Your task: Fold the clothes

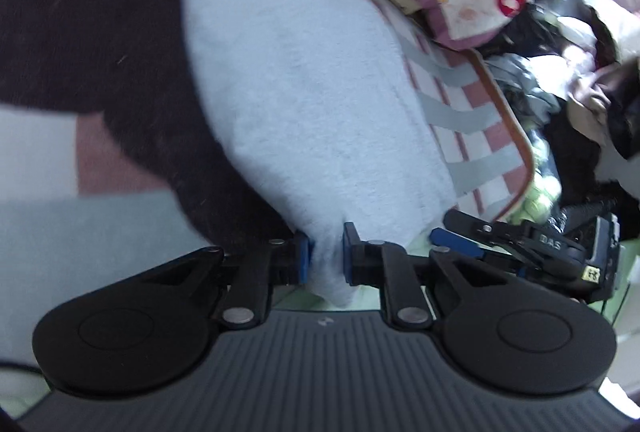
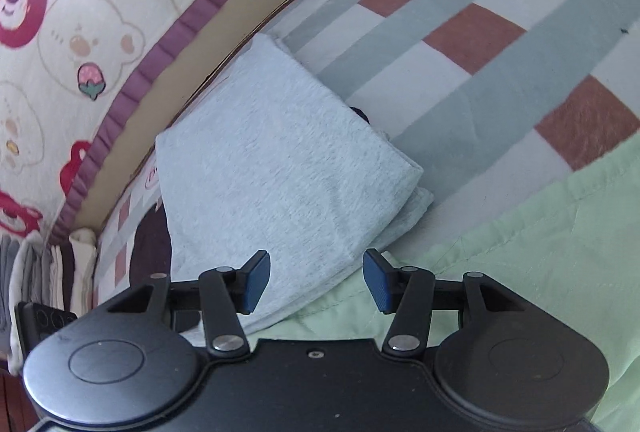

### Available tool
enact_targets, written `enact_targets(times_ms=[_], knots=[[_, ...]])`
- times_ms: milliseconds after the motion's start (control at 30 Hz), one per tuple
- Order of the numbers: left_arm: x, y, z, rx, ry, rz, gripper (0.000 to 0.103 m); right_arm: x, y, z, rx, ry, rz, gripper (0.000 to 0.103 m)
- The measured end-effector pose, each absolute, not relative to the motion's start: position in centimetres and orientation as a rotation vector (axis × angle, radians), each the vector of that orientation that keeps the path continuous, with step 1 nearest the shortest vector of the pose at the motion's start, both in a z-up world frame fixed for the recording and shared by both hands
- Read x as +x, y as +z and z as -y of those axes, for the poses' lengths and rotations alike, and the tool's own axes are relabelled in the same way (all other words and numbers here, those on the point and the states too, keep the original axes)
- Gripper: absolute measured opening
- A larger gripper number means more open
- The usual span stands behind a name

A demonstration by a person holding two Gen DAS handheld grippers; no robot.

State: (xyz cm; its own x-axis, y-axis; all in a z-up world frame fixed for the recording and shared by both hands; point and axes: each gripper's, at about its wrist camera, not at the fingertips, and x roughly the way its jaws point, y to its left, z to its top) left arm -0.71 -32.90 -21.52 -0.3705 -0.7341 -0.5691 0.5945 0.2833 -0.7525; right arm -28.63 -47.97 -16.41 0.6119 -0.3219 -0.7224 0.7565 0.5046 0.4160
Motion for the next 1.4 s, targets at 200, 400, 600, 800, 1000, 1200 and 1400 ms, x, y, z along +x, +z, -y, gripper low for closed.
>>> enact_targets(times_ms=[200,400,600,800,1000,1200,1400], knots=[[1.1,-21.3,32.7,-0.319,-1.441,-1.402,0.012,-24.0,-13.8,40.9,0.222,-0.558,-0.762,0.055],[1.6,-20.8,32.6,-0.395,-1.435,-1.435,0.012,-18.2,-15.5,36.1,-0.169,-0.495,-0.854,0.058],[1.9,-21.4,32.4,-0.487,-1.427,-1.476,0.011,-16.0,-18.7,35.0,-0.450,-0.525,-0.937,0.058],[2.3,-18.9,31.7,-0.357,-1.520,-1.261,0.029,-14.8,-17.9,36.1,-0.473,-0.556,-0.893,0.007],[0.0,-13.1,30.4,0.135,-1.562,-0.652,0.076,-15.6,-13.9,40.9,-0.204,-0.525,-0.832,0.007],[-5.5,-12.7,30.7,0.449,-1.561,-0.237,0.087,-16.1,-11.5,43.6,-0.130,-0.541,-0.767,0.007],[-7.7,-12.4,33.2,0.569,-1.548,-0.020,0.088,-17.0,-11.0,43.9,-0.175,-0.421,-0.801,0.006]])
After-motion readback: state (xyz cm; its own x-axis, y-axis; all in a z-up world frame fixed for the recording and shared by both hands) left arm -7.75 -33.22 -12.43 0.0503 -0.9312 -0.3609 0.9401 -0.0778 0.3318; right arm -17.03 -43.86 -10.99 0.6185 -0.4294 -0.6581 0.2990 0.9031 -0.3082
